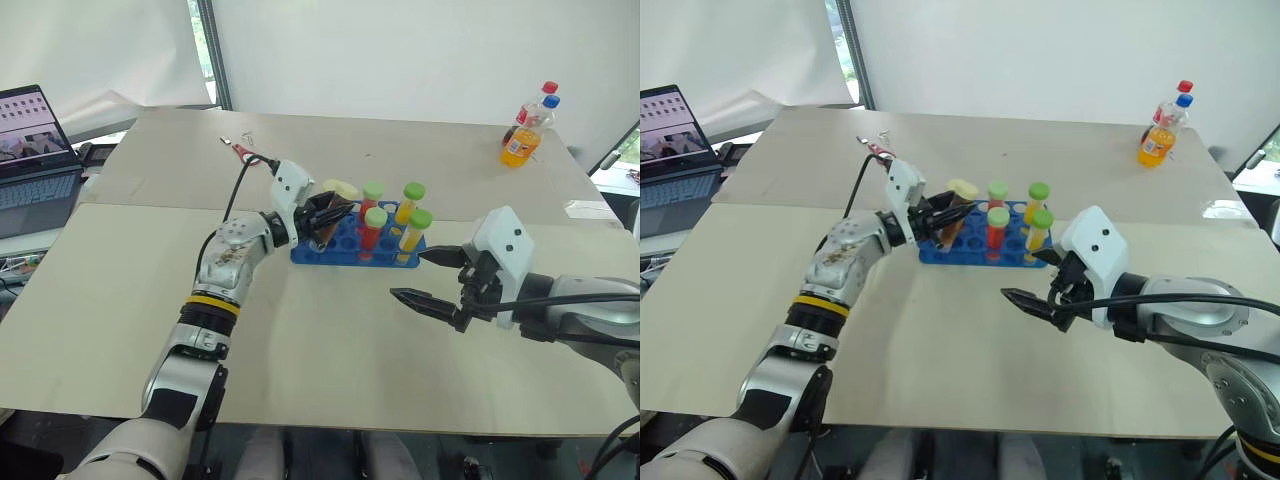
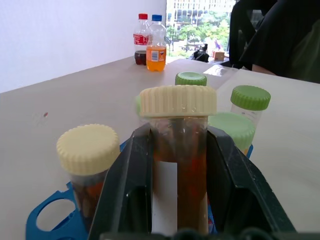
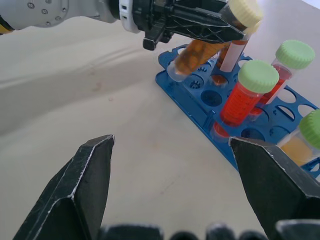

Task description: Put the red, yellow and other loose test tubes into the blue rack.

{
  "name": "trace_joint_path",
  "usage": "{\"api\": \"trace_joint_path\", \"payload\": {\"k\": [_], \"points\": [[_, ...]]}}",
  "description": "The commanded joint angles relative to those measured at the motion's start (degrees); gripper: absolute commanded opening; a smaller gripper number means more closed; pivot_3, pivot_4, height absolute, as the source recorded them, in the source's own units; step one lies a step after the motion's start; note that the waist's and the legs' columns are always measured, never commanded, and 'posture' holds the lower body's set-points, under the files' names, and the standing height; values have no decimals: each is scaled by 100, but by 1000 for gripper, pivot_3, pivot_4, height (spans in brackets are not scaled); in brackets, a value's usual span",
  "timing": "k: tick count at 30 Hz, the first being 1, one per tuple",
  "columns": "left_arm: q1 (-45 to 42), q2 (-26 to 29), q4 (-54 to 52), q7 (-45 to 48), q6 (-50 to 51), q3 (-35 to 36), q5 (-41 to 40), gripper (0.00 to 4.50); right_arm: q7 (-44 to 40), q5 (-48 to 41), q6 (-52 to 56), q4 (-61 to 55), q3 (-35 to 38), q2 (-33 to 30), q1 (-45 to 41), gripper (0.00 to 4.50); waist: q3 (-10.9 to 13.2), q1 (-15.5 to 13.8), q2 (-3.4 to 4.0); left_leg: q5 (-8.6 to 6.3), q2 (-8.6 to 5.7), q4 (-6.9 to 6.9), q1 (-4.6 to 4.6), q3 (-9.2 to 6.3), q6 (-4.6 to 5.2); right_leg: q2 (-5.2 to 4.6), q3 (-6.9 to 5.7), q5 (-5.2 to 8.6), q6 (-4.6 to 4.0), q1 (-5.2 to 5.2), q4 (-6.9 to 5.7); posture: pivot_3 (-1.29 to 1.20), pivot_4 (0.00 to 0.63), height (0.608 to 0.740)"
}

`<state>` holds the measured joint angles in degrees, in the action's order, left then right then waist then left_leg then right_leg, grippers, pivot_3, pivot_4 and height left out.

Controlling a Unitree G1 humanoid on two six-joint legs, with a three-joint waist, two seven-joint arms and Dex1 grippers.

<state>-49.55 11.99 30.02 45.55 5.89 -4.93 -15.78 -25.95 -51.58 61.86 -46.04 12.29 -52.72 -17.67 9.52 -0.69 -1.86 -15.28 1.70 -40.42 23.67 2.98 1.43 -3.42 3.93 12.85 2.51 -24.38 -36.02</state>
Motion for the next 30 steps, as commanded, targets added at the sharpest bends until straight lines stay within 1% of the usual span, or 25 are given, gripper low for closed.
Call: {"api": "trace_joint_path", "payload": {"k": [1, 9, 14, 23, 30], "points": [[-274, -140, 265, -69, -464, 135, 102, 924, 235, -226, 107, -258, 239, -2, -10, 4089, 0, 2, 0, 0, 0, 0, 0, 0, 0, 0, 0, 0, 0, 0, 0, 0, 150, 733], [-440, -355, 928, -75, -994, 170, 296, 924, 670, -608, 276, -419, 435, -36, 170, 4089, 0, 0, 0, 0, 0, 0, 2, -3, 1, 0, -1, 0, 0, 0, 1, 0, 150, 733], [-452, -493, 1219, -141, -1186, 198, 380, 924, 1128, -613, 253, -414, 424, 79, 202, 4089, 0, 6, 0, 0, 0, 0, 1, -4, 0, 0, -1, 0, 0, 1, -1, 0, 150, 733], [-104, -777, 1401, -331, -2047, 323, 510, 924, 1797, -789, 316, -436, 307, 305, 221, 4089, 0, -7, 0, 0, -2, -1, 4, -7, 0, -2, -1, -1, 2, 2, 1, 0, 150, 733], [241, -940, 1341, -815, -2571, 504, 574, 924, 2334, -839, 338, -464, 342, 411, 212, 4089, -2, -5, 0, 0, -2, -1, 3, -28, 1, -2, -1, -2, 3, 4, 0, 0, 150, 733]]}}
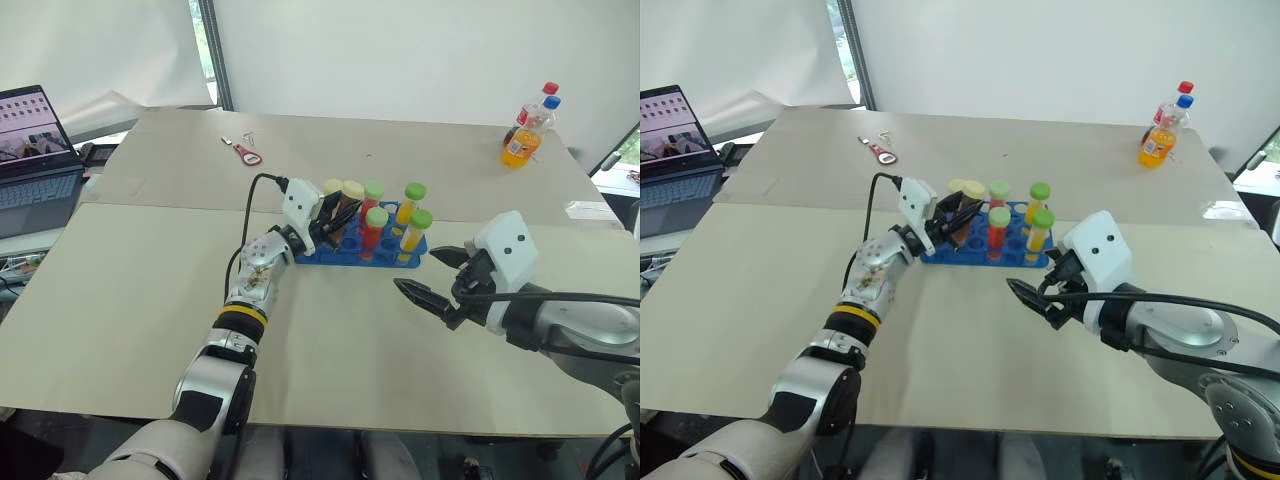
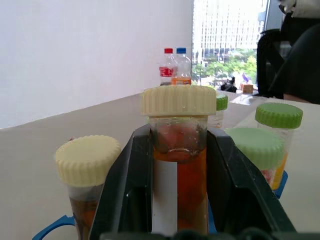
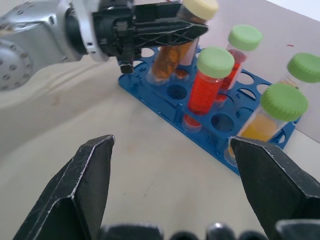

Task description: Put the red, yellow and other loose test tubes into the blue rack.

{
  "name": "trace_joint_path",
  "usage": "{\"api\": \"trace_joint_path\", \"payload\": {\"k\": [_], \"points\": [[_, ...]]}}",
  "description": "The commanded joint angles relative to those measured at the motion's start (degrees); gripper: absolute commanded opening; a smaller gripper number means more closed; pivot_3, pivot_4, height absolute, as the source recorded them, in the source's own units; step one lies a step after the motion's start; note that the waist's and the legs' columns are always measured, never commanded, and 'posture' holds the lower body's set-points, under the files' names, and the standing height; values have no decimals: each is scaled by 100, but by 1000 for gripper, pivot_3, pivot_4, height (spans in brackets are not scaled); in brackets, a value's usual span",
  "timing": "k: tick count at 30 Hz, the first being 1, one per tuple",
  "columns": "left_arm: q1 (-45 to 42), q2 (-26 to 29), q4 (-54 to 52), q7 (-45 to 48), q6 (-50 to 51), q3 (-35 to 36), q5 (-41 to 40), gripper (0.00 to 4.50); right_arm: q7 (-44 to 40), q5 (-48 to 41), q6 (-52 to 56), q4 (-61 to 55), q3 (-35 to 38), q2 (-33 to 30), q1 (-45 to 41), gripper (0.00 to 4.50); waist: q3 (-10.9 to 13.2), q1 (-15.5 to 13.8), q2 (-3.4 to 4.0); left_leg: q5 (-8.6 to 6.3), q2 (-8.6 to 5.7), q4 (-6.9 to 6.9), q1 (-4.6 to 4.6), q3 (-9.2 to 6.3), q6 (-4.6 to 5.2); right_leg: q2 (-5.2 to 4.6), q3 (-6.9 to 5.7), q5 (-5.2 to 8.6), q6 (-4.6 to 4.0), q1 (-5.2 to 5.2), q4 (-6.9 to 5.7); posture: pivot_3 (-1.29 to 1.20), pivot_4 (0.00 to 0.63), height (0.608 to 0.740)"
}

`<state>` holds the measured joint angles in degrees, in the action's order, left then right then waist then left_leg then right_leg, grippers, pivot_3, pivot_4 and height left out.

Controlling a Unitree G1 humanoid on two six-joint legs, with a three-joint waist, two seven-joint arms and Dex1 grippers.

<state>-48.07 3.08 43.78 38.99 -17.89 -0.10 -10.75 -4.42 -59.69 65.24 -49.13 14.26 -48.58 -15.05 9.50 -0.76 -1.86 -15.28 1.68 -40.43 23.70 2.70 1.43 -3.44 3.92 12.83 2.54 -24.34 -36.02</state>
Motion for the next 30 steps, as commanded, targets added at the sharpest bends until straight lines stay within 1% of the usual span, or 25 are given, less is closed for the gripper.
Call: {"api": "trace_joint_path", "payload": {"k": [1, 6, 11, 13, 14, 16, 17, 18, 19, 22, 25, 27, 28, 29, 30], "points": [[151, -72, -69, -195, -218, 23, 74, 924, 222, -20, -8, -131, 160, 0, -69, 4089, 0, 5, 0, 0, 0, 0, 0, -5, 0, 0, 0, 0, 0, 0, 0, 0, 150, 733], [462, -180, -196, -246, -250, 2, 47, 924, 268, 97, -108, 52, 190, -55, -274, 4089, -2, 13, 3, 0, 0, 0, -3, -18, 0, 0, 0, 0, 0, 2, 0, 0, 150, 733], [562, -182, -179, -484, -418, 10, 163, 924, 173, 151, -105, 119, 209, -116, -381, 4089, -3, 11, 3, 0, 0, 0, -3, -24, 0, 2, -1, 0, 0, 3, 0, 0, 150, 733], [573, -151, -160, -537, -461, 4, 195, 1968, 142, 166, -106, 147, 200, -131, -430, 4089, -3, 14, 3, 0, 0, 0, -3, -24, 1, 2, -1, 0, 0, 3, 1, 0, 150, 733], [576, -139, -163, -521, -440, 12, 176, 2294, 134, 173, -104, 163, 184, -134, -460, 4089, -3, 14, 3, 0, 0, 0, -3, -23, 1, 2, -1, 0, 0, 3, 1, 0, 150, 733], [595, -92, -206, -419, -403, -35, 204, 3219, 111, 182, -101, 198, 161, -142, -500, 4089, -3, 17, 3, 0, 0, 0, -4, -23, 1, 2, -1, 0, 0, 2, -1, 0, 150, 733], [622, -67, -253, -386, -414, -74, 246, 3749, 75, 192, -105, 215, 163, -155, -498, 4089, -3, 19, 3, 0, 1, 0, -3, -24, 1, 2, -1, 0, 0, 1, -1, 0, 150, 733], [713, 39, -416, -330, -289, -128, 298, 4155, -34, 226, -117, 236, 141, -217, -499, 4089, -3, 20, 3, 0, 1, 0, -3, -24, 1, 3, -1, 0, 0, 1, -1, 0, 150, 733], [831, 161, -605, -282, -161, -166, 338, 4424, -176, 288, -154, 268, 129, -291, -487, 4089, -3, 22, 3, 0, 0, 0, -3, -24, 1, 3, -1, 0, 0, 1, 0, 0, 150, 733], [1297, 600, -1301, -142, 153, -273, 456, 4424, -721, 626, -435, 499, 171, -576, -411, 4089, -4, 55, 5, -1, 2, 1, -3, -24, 2, 2, -1, 0, 0, 1, 0, 0, 150, 733], [1878, 1238, -2498, 157, 908, -340, 408, 4424, -1730, 1147, -1123, 795, 170, -1015, -226, 4089, -4, 82, 7, -1, 5, 4, -4, -24, 2, 2, 0, 0, 0, -2, -1, 0, 150, 733], [2231, 1850, -3439, 647, 1827, -474, 243, 4424, -2459, 1290, -1494, 1151, 323, -1215, -41, 4089, -4, 97, 6, -1, 11, 5, -5, -25, 2, 3, 0, 0, 0, -3, -2, 0, 150, 733], [2345, 2071, -3768, 845, 2181, -560, 196, 4424, -2735, 1339, -1625, 1292, 386, -1279, 36, 4089, -4, 90, 7, -1, 11, 5, -5, -24, 2, 3, -1, 0, 0, -2, -2, 0, 150, 733], [2516, 2423, -4104, 1087, 2447, -629, 228, 4484, -3066, 1469, -1796, 1475, 440, -1414, 148, 4294, -5, 78, 8, -1, 12, 4, -6, -25, 2, 2, -1, 0, 0, 0, -2, 0, 150, 733], [2650, 2736, -4354, 1309, 2656, -655, 219, 4484, -3335, 1586, -1923, 1638, 478, -1528, 240, 4294, -6, 68, 10, -1, 14, 4, -11, -24, 2, 1, -2, 0, 0, 3, -2, 0, 150, 733]]}}
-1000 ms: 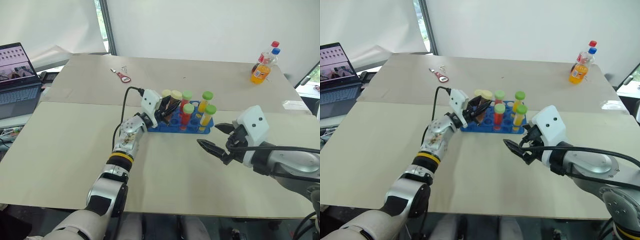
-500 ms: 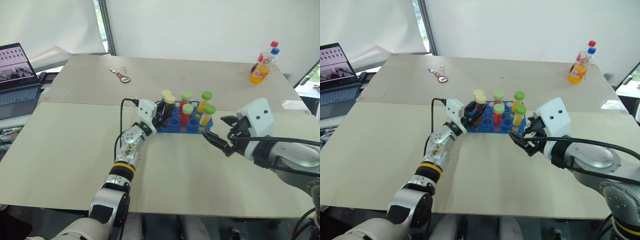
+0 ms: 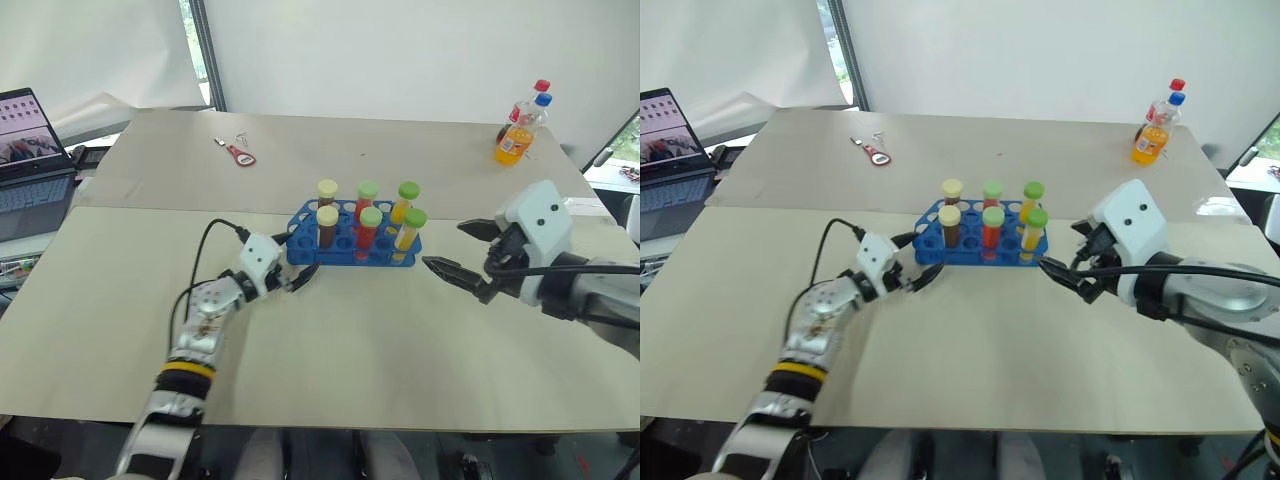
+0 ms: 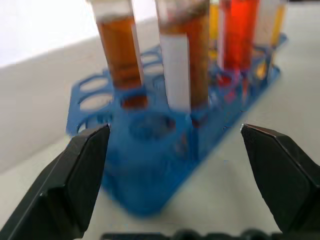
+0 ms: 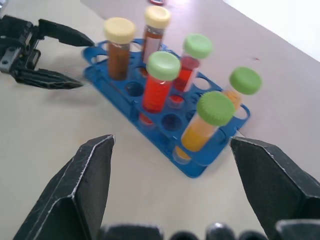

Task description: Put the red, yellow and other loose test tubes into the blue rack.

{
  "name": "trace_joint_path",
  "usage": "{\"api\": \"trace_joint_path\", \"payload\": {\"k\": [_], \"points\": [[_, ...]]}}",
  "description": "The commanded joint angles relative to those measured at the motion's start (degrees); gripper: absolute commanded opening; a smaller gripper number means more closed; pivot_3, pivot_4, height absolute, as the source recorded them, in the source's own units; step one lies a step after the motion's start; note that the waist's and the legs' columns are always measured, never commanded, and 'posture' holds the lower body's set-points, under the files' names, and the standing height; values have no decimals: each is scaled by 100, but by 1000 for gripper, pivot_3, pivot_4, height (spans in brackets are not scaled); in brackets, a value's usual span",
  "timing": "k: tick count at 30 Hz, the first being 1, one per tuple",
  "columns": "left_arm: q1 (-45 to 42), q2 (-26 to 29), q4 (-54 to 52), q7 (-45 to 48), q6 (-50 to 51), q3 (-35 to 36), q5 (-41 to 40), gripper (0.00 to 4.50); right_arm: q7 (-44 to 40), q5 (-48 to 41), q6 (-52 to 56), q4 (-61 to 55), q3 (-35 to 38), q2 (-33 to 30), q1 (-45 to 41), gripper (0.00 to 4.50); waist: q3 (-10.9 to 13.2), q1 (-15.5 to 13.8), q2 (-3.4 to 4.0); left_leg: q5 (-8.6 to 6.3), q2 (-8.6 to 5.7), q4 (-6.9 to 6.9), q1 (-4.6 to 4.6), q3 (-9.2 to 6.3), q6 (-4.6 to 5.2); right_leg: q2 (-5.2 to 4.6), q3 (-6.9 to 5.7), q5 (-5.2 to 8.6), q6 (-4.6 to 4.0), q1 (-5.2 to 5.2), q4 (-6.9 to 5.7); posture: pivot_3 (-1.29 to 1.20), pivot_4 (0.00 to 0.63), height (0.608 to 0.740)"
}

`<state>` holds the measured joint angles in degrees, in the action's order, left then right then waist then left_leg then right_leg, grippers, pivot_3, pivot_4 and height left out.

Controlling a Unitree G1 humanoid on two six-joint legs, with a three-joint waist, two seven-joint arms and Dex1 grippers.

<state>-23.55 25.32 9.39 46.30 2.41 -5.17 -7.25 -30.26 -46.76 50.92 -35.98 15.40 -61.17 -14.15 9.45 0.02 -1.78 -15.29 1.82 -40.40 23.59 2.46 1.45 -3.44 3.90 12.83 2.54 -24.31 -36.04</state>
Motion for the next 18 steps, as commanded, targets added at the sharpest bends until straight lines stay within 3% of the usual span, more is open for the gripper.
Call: {"api": "trace_joint_path", "payload": {"k": [1, 5, 10, 18], "points": [[309, 767, -1125, 667, 823, -96, -141, 4484, -1023, 386, -631, 463, 399, -359, 236, 4294, -1, -10, 2, 0, -1, 0, -2, 4, 0, -2, 1, 0, 0, 2, 2, 0, 150, 733], [416, 1682, -1641, 720, 1391, 413, -137, 4484, -1848, 1053, -1399, 1086, 577, -657, 643, 4294, -1, -14, 3, 0, 4, 1, -15, 13, 0, -2, 2, 1, 0, 5, 1, 0, 150, 733], [396, 2358, -1900, 1074, 2018, 866, -568, 4484, -2519, 1462, -2034, 1604, 929, -703, 866, 4294, 0, -3, 8, 0, 3, 2, -20, 28, -1, 2, 3, 2, -1, 3, -2, 0, 150, 733], [571, 2517, -2061, 1169, 2266, 1063, -853, 4484, -2929, 1696, -2273, 2158, 667, -684, 406, 4294, 1, 2, 9, -1, 2, 5, -25, 73, -1, 0, 8, 2, -1, 3, -2, 0, 150, 733]]}}
